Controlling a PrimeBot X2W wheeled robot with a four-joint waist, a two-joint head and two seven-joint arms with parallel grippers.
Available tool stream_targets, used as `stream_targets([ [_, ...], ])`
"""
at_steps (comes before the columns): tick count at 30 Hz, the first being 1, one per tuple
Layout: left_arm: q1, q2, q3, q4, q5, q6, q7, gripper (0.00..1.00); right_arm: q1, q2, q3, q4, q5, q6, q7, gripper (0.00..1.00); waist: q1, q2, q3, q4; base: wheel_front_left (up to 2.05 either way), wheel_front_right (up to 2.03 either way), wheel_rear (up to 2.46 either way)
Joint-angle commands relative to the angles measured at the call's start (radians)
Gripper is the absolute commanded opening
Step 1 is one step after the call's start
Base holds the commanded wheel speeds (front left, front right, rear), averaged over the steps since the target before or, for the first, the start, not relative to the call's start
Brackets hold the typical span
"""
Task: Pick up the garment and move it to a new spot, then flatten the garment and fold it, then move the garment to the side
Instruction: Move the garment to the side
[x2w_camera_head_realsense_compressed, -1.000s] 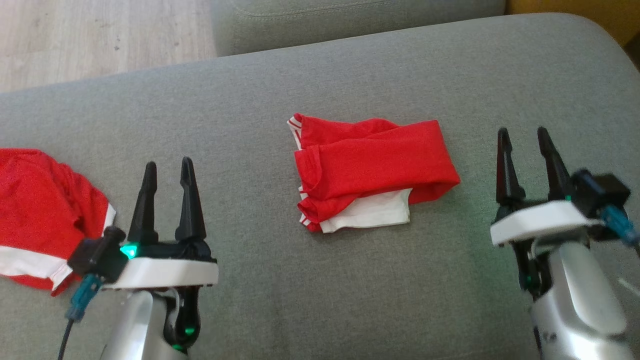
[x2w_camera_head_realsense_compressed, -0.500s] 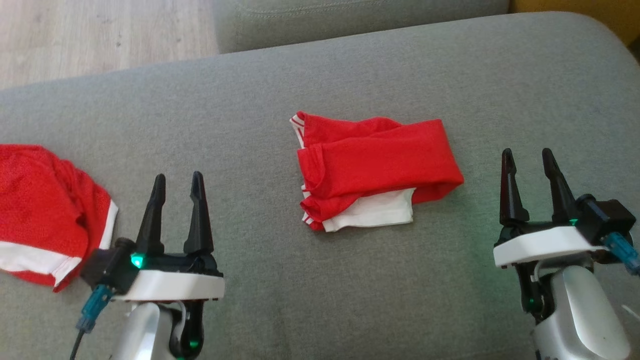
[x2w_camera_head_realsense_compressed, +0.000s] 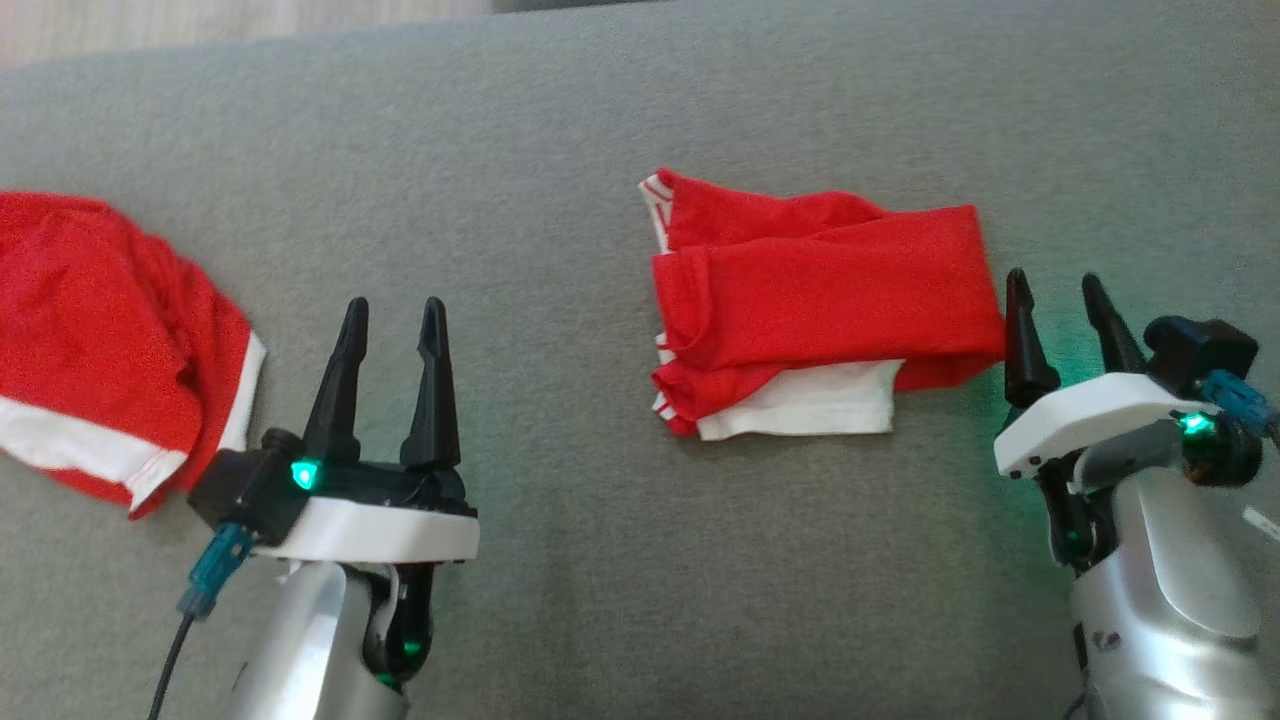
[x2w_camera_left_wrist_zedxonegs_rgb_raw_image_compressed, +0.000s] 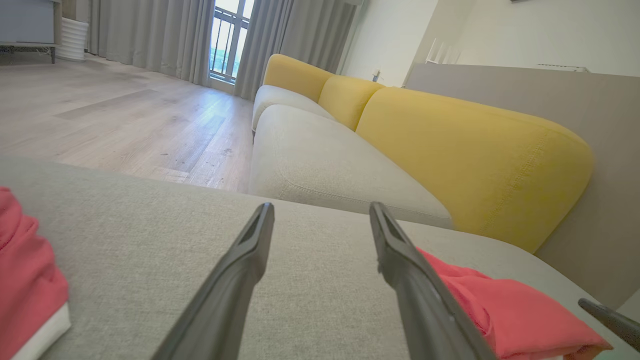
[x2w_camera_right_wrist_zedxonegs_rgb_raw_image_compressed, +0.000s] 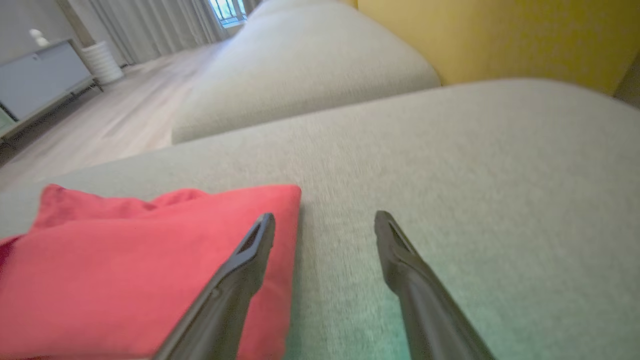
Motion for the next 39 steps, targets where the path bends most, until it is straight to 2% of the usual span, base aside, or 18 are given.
stream_targets([
  [1,-0.038,0.004,0.016,-0.021,-0.006,0.002,-0.005,1.00,-0.042,0.002,0.017,0.013,0.033,-0.001,0.010,1.00,-0.0002,0.0000,0.027,0.032,0.00,0.00,0.00],
  [6,-0.052,0.004,0.011,-0.017,-0.010,0.002,-0.005,1.00,-0.072,0.002,0.064,0.102,0.088,-0.001,0.022,1.00,-0.0002,0.0000,0.043,0.054,0.00,0.00,0.00],
  [14,-0.059,0.004,0.010,-0.014,-0.010,0.002,-0.005,1.00,-0.108,0.002,0.150,0.249,0.106,-0.001,0.012,1.00,-0.0002,0.0000,0.055,0.062,0.00,0.00,0.00],
  [15,-0.061,0.004,0.010,-0.013,-0.009,0.002,-0.005,1.00,-0.114,0.002,0.160,0.263,0.102,-0.001,0.009,0.58,-0.0002,0.0000,0.054,0.061,0.00,0.00,0.00],
  [16,-0.062,0.004,0.011,-0.012,-0.009,0.002,-0.005,1.00,-0.120,0.002,0.167,0.272,0.095,-0.001,0.000,0.00,-0.0002,0.0000,0.053,0.059,0.00,0.00,0.00],
  [19,-0.063,0.004,0.015,-0.009,-0.008,0.002,-0.005,1.00,-0.144,0.002,0.168,0.289,0.068,-0.001,-0.036,0.00,-0.0002,0.0000,0.045,0.049,0.00,0.00,0.00],
  [24,-0.054,0.004,0.023,-0.005,-0.004,0.002,-0.005,1.00,-0.184,-0.001,0.138,0.274,-0.042,-0.001,-0.083,0.00,-0.0002,0.0000,0.022,0.025,0.00,0.00,0.00],
  [27,-0.049,0.004,0.024,-0.007,-0.004,0.002,-0.005,1.00,-0.200,-0.040,0.122,0.244,-0.099,-0.001,-0.085,0.00,-0.0002,0.0000,0.010,0.012,0.00,0.00,0.00],
  [31,-0.045,0.004,0.023,-0.014,-0.013,0.002,-0.005,1.00,-0.208,-0.138,0.125,0.201,-0.139,-0.001,-0.055,0.00,-0.0002,0.0000,0.002,0.003,0.00,0.00,0.00],
  [36,-0.056,0.004,0.006,-0.024,-0.042,0.002,-0.005,1.00,-0.209,-0.319,0.143,0.178,-0.148,-0.001,-0.026,0.00,-0.0002,0.0000,0.016,0.013,0.00,0.00,0.00],
  [39,-0.067,0.004,0.001,-0.032,-0.045,0.002,-0.005,1.00,-0.218,-0.429,0.119,0.192,-0.135,-0.001,-0.020,0.00,-0.0002,0.0000,0.033,0.024,0.00,0.00,0.00],
])
